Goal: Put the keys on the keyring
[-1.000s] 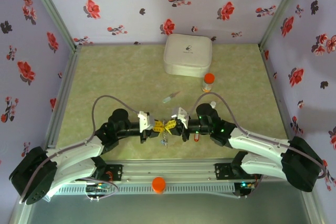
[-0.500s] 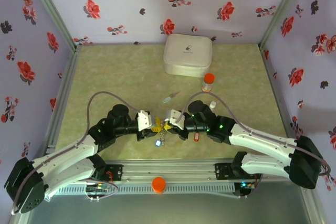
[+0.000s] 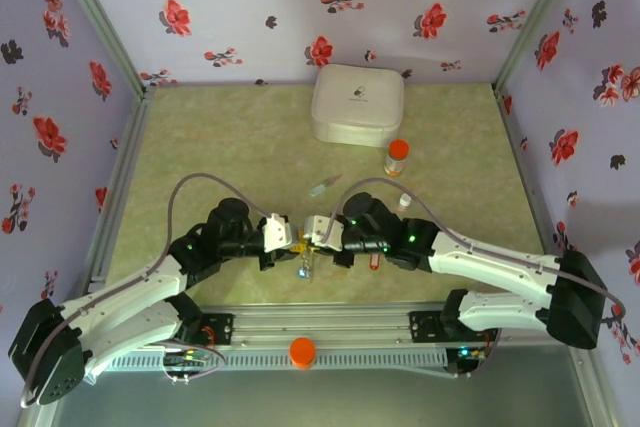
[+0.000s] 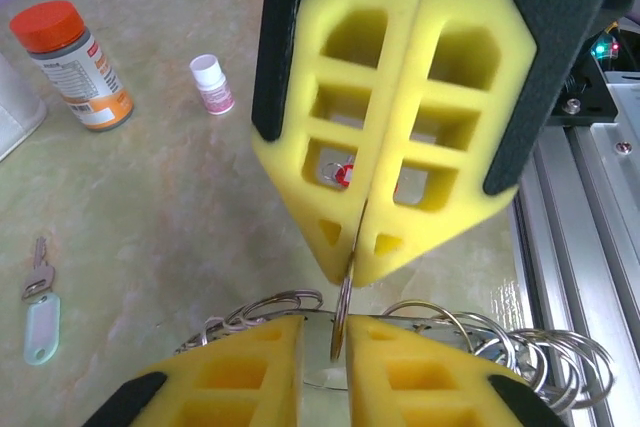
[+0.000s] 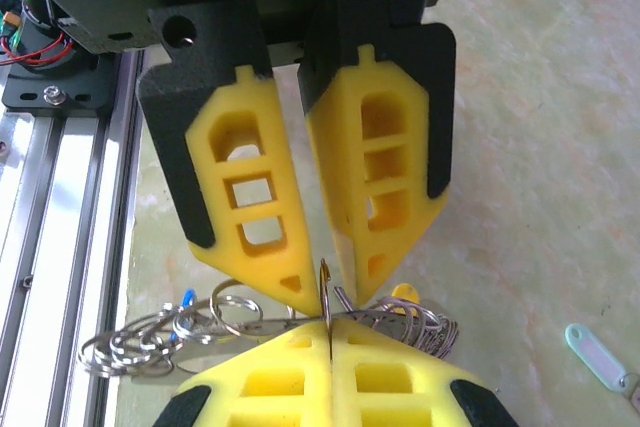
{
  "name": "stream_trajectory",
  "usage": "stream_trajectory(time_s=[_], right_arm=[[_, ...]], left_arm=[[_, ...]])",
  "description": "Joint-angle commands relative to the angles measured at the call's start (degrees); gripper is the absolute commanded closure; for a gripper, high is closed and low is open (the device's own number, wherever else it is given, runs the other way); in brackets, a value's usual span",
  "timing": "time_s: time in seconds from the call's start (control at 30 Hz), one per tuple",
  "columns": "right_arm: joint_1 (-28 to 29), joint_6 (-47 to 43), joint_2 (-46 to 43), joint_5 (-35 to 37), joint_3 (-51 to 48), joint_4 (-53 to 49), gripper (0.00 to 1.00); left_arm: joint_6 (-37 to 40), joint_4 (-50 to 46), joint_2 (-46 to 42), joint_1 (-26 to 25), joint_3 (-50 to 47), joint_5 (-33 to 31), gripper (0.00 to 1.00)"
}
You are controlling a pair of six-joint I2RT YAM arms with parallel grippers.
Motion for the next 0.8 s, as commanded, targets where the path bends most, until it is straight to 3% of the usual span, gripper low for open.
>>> stream_trajectory(time_s=[0.0, 0.2, 0.27, 0.43, 0.57, 0.77], right_arm=[[1.0, -1.3, 0.9, 1.2, 2.5, -1.2, 1.0], [1.6, -1.3, 1.1, 1.3, 2.8, -1.7, 1.0], [1.4, -0.4, 0.0, 1.3, 1.4, -0.2, 1.0], [-2.6, 6.3, -7.5, -3.7, -8.4, 12.3, 0.75], [-5.0, 9.6, -10.5, -6.9, -13.7, 19.4, 0.73], [-5.1, 9.6, -8.2, -8.1, -14.1, 21.0, 0.73]], left_arm=[[1.3, 0.7, 0.5, -0.6, 1.8, 1.3, 0.85], [1.7, 0.1, 0.7, -0.8, 2.2, 1.5, 1.0], [1.9, 0.0, 0.5, -0.7, 2.2, 1.5, 1.0], [-0.3, 5.6, -0.4, -0.7, -0.8, 1.7, 1.0], [-3.7, 14.4, -0.8, -0.7, -4.5, 2.0, 1.0], [-5.7, 20.1, -0.4, -0.7, -6.9, 2.5, 1.0]])
